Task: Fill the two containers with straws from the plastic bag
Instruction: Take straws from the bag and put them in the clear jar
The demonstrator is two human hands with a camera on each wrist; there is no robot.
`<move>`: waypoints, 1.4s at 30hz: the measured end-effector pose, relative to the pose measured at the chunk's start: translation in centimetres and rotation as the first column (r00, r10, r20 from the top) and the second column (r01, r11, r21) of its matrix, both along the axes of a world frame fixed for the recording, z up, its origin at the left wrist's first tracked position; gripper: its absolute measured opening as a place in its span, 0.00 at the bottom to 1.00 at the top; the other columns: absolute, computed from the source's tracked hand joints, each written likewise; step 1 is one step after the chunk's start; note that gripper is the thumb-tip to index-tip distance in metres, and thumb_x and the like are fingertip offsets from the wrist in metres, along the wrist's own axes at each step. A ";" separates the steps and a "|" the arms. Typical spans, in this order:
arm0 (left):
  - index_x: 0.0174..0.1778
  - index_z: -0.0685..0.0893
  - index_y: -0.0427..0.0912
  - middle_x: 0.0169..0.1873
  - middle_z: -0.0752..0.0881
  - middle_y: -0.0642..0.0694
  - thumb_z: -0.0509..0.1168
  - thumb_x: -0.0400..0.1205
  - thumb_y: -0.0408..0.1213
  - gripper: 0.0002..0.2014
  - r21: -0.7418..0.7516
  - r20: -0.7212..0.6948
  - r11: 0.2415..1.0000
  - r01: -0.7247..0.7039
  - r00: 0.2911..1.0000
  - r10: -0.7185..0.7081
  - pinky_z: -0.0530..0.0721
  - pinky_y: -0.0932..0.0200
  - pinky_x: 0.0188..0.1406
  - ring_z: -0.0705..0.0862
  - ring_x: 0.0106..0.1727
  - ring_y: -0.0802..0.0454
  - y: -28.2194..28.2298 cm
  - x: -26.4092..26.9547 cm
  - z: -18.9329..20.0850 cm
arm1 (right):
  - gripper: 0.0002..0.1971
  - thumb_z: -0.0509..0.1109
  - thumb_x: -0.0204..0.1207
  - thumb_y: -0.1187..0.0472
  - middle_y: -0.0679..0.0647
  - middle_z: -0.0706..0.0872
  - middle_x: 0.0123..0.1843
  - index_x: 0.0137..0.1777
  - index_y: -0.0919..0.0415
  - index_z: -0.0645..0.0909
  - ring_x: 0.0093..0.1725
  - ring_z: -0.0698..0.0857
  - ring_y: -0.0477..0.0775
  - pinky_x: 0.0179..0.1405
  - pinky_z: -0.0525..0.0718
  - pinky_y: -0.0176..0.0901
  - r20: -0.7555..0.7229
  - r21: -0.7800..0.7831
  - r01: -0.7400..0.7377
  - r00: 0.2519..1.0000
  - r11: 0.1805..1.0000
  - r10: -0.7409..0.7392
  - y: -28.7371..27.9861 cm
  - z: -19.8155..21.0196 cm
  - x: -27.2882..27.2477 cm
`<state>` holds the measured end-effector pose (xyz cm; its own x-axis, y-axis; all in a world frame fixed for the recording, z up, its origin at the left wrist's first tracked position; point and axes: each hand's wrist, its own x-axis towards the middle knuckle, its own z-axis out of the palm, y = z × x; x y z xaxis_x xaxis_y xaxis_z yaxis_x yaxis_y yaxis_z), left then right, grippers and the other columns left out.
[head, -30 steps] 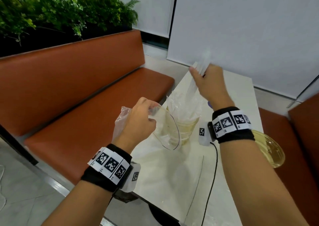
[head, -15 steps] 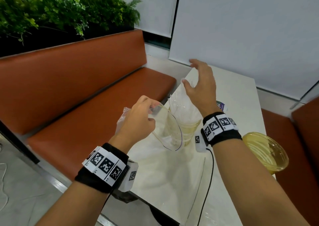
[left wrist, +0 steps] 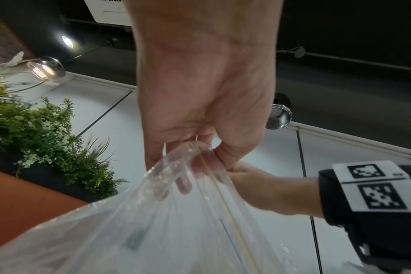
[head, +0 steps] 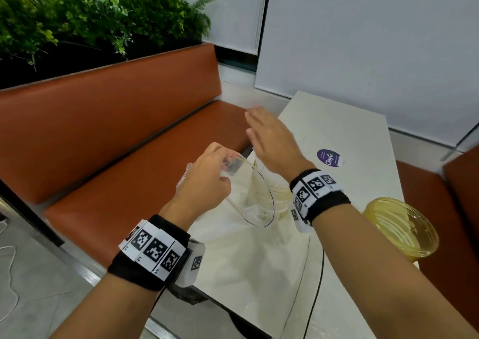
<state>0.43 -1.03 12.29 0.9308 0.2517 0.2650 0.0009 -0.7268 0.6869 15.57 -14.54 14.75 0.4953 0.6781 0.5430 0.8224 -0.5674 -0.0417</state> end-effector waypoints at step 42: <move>0.76 0.78 0.43 0.70 0.76 0.53 0.55 0.69 0.10 0.39 0.212 0.156 0.941 0.263 0.942 -0.299 0.81 0.56 0.61 0.76 0.67 0.55 -3.0 -2.1 0.0 | 0.18 0.67 0.85 0.63 0.57 0.84 0.65 0.74 0.64 0.77 0.68 0.83 0.59 0.61 0.78 0.43 -0.600 -0.631 -0.094 0.688 0.770 -0.408 2.1 -8.9 -10.4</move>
<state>-1.65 -4.00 12.33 0.8871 -0.0833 0.4540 -0.3347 -0.7933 0.5085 5.17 -12.47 5.80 0.6681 0.5868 -0.4576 0.5892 -0.7927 -0.1563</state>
